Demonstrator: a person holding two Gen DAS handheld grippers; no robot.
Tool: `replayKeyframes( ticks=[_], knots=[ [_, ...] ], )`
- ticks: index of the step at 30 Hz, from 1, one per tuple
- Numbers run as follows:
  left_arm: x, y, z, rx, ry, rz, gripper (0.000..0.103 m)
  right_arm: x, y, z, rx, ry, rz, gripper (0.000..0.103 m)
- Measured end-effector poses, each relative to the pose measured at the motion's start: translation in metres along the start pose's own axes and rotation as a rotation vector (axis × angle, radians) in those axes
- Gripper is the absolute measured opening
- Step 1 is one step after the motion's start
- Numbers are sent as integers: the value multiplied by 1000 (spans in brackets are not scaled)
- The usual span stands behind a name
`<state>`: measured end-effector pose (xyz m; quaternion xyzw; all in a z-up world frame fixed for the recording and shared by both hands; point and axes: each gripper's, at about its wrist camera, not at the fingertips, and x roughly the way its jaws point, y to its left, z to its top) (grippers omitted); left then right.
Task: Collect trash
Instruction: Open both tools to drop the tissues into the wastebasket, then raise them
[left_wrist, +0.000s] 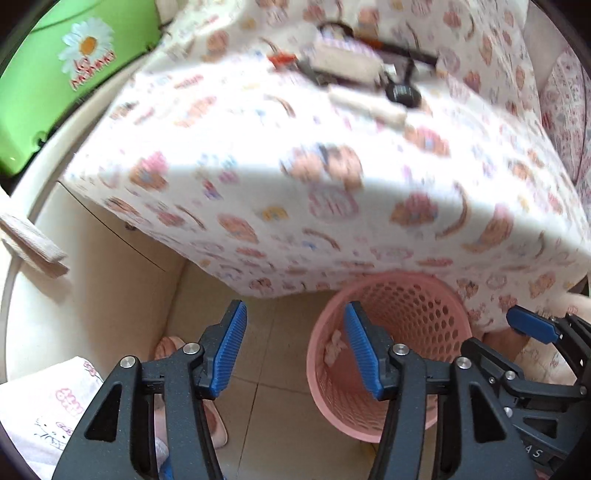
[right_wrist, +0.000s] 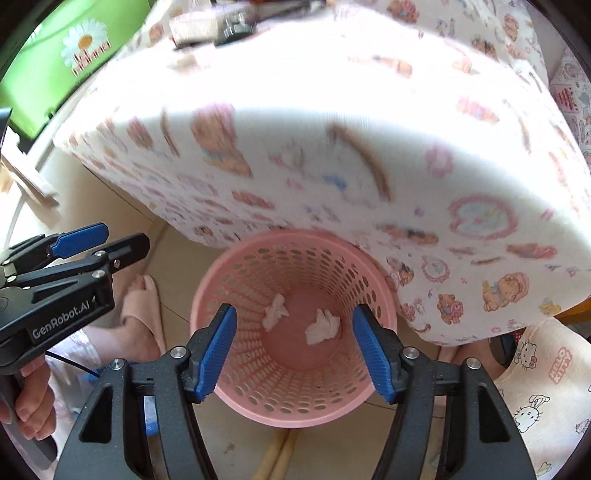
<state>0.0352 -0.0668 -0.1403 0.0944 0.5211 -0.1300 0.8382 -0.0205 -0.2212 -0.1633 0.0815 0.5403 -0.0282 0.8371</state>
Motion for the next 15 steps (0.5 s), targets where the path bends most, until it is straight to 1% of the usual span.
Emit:
replayKeyframes(
  ticks=[3, 6, 8, 10, 11, 13, 15],
  knots=[
    [-16, 8, 11, -42, -53, -12, 54, -25, 8, 4, 18, -103, -28, 67],
    [-34, 14, 25, -63, -115, -24, 54, -50, 15, 10, 43, -168, -3, 67],
    [-48, 18, 34, -65, -166, -19, 54, -67, 18, 14, 57, -226, 5, 67],
    [-65, 25, 42, -69, -222, 12, 54, -85, 20, 22, 59, -295, -20, 67],
    [-73, 30, 45, -76, -251, 23, 54, -91, 22, 26, 53, -322, -49, 67],
    [-86, 37, 53, -95, -295, 36, 54, -104, 27, 36, 44, -352, -100, 67],
    [-92, 49, 64, -93, -292, 50, 54, -117, 25, 51, 62, -366, -117, 67]
  ],
)
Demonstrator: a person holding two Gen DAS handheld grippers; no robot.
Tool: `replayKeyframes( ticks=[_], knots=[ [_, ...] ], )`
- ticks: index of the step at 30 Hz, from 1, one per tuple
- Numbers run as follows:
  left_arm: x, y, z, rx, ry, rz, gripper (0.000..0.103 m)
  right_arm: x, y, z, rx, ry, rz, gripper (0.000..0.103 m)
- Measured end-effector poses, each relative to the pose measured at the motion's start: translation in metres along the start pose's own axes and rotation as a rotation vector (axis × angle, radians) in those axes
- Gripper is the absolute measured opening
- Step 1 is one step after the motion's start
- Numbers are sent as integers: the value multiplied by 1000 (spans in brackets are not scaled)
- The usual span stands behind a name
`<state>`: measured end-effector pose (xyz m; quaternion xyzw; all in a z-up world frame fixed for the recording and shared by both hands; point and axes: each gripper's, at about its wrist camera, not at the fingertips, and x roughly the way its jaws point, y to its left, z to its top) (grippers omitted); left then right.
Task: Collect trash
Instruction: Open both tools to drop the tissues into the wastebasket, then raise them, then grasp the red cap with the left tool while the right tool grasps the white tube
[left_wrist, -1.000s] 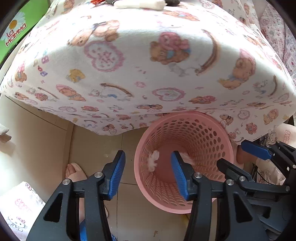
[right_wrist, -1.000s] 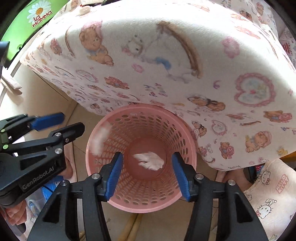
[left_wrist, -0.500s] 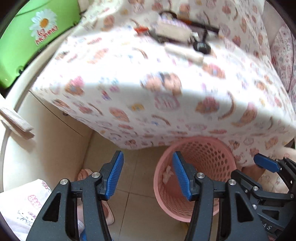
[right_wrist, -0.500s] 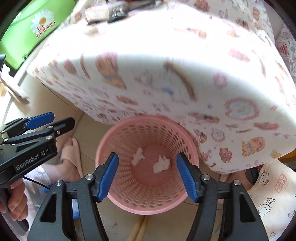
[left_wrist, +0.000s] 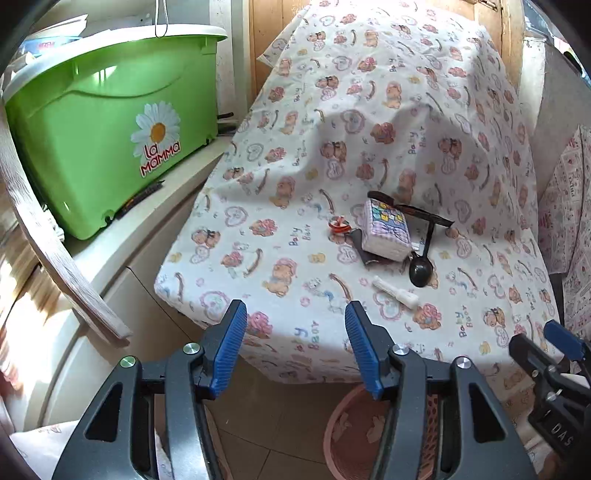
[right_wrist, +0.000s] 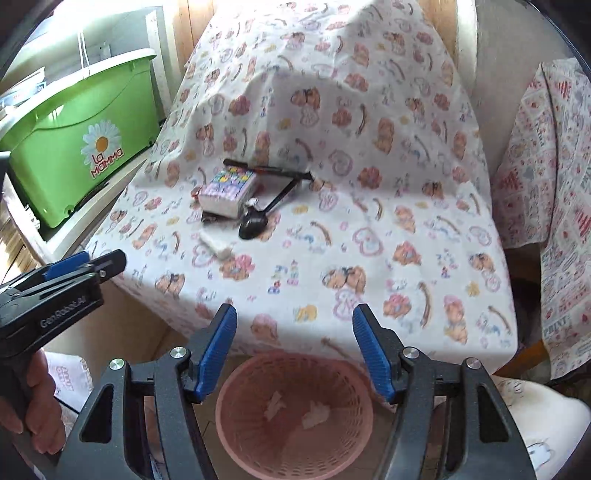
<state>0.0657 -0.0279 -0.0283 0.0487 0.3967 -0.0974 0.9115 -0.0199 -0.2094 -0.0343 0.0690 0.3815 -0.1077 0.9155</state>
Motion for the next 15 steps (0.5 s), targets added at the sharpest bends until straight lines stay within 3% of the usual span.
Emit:
replayKeyframes(
  ticks=[9, 15],
  knots=[
    [-48, 46, 29, -48, -84, -24, 54, -47, 2, 59, 21, -95, -46, 70],
    [-48, 47, 29, -73, -78, -14, 54, -49, 16, 65, -60, -96, -65, 70]
  ],
)
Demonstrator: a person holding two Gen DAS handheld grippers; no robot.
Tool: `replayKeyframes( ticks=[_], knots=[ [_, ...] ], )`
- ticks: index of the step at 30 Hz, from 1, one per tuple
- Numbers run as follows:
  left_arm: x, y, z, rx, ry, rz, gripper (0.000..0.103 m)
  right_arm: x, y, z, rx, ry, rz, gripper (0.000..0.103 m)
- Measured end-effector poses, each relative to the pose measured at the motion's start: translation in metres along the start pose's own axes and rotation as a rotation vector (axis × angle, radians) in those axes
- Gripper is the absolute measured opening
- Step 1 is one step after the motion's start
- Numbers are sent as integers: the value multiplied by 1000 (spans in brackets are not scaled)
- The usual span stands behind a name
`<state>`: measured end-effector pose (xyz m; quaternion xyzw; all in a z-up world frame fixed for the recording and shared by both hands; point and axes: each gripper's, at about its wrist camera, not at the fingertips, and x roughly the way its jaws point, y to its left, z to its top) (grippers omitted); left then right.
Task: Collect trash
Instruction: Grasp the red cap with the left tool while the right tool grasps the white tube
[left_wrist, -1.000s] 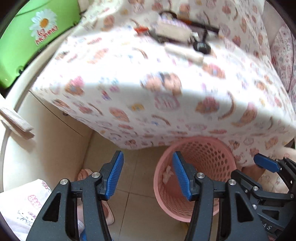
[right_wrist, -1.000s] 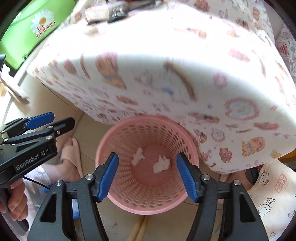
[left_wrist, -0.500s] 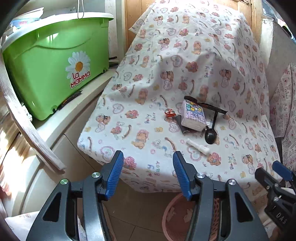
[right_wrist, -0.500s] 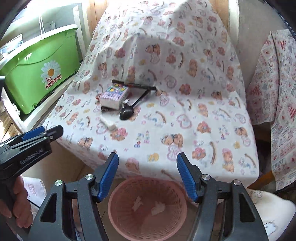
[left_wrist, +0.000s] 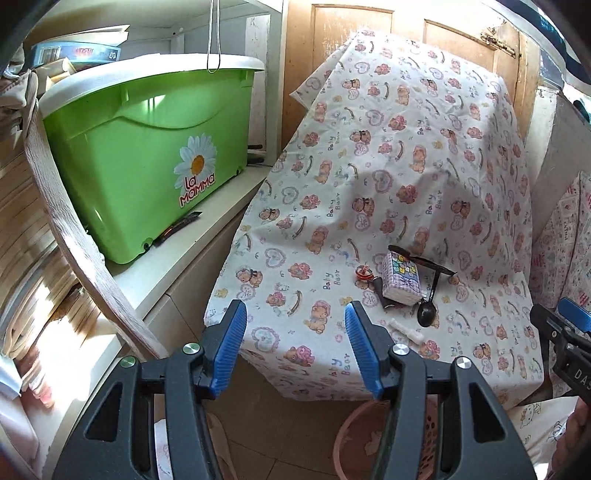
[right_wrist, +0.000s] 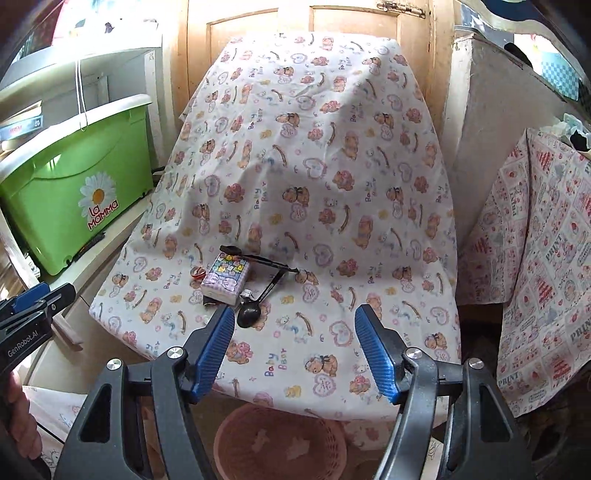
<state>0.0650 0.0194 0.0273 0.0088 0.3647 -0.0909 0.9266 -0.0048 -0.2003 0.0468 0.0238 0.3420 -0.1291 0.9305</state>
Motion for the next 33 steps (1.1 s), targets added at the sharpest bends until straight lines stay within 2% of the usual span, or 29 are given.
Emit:
replayKeyframes(
  ticks=[5, 13, 18, 22, 23, 27, 30, 33],
  knots=[
    [-2, -4, 0, 9, -9, -3, 54, -2, -3, -7, -38, -8, -12, 70],
    [7, -9, 11, 5, -1, -15, 54, 11, -21, -10, -21, 13, -34, 70],
    [28, -19, 15, 58, 30, -14, 62, 27, -24, 2, -28, 14, -20, 71],
    [55, -24, 19, 67, 63, -11, 79, 47, -29, 11, -20, 10, 1, 74],
    [65, -25, 19, 66, 77, -15, 81, 54, -31, 13, -15, 12, 12, 74],
    [112, -37, 20, 81, 162, -20, 79, 87, -34, 11, -20, 32, 38, 75],
    [136, -48, 25, 99, 181, -52, 67, 111, -37, 8, -41, 41, 36, 75],
    [157, -56, 36, 85, 191, -121, 58, 126, -44, 8, -11, 69, 49, 75]
  ],
)
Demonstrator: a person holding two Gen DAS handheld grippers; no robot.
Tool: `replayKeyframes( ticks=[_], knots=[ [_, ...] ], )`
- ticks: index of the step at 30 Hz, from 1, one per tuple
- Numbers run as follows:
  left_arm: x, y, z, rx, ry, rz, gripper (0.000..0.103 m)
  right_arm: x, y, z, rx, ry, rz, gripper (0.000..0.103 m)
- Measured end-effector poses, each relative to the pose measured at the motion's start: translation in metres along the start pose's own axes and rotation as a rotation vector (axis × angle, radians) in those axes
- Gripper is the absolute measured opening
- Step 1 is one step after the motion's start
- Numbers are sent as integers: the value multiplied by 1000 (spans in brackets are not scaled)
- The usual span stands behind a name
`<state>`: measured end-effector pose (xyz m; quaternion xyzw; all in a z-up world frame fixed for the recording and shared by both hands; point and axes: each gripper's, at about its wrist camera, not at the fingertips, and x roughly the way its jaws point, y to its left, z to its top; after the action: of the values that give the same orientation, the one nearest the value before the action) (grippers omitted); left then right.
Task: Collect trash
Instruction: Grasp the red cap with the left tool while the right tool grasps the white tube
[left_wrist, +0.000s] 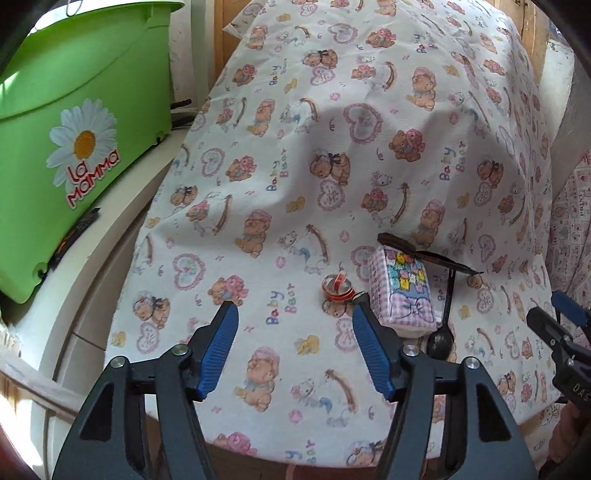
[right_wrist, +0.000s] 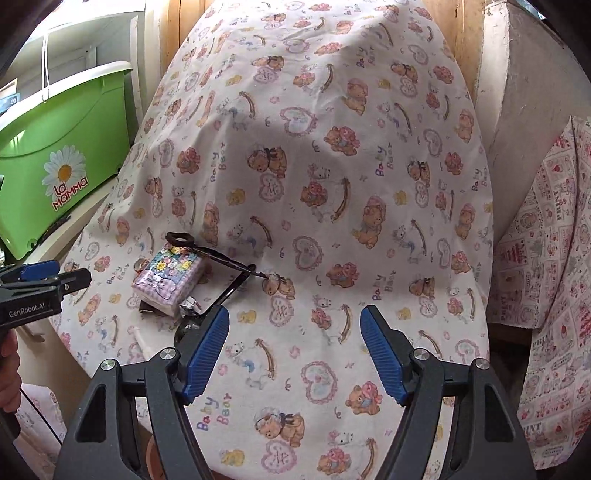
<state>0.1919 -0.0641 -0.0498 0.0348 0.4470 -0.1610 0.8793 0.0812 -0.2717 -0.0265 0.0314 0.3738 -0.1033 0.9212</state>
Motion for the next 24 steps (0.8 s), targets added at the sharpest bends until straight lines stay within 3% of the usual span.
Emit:
replayKeyframes(
  ticks=[2, 8, 12, 15, 16, 18, 21, 24],
  knots=[
    [18, 0, 11, -32, 47, -25, 38, 3, -6, 2, 52, 23, 43, 75],
    [59, 11, 32, -256, 195, -204, 31, 9, -12, 1, 75, 65, 84, 75],
    [70, 1, 35, -220, 244, -124, 29, 19, -18, -2, 130, 121, 118, 75],
    [74, -6, 32, -186, 260, -88, 20, 20, -17, -1, 135, 125, 125, 75],
    [76, -9, 31, -186, 267, -94, 10, 20, -16, -1, 129, 123, 123, 75],
    [75, -8, 28, -197, 275, -107, 7, 20, -13, -2, 116, 120, 125, 75],
    [60, -6, 23, -168, 250, -101, 6, 22, -11, -5, 105, 129, 131, 75],
    [36, -6, 15, -104, 211, -45, 6, 23, -4, -8, 88, 136, 159, 75]
  ],
)
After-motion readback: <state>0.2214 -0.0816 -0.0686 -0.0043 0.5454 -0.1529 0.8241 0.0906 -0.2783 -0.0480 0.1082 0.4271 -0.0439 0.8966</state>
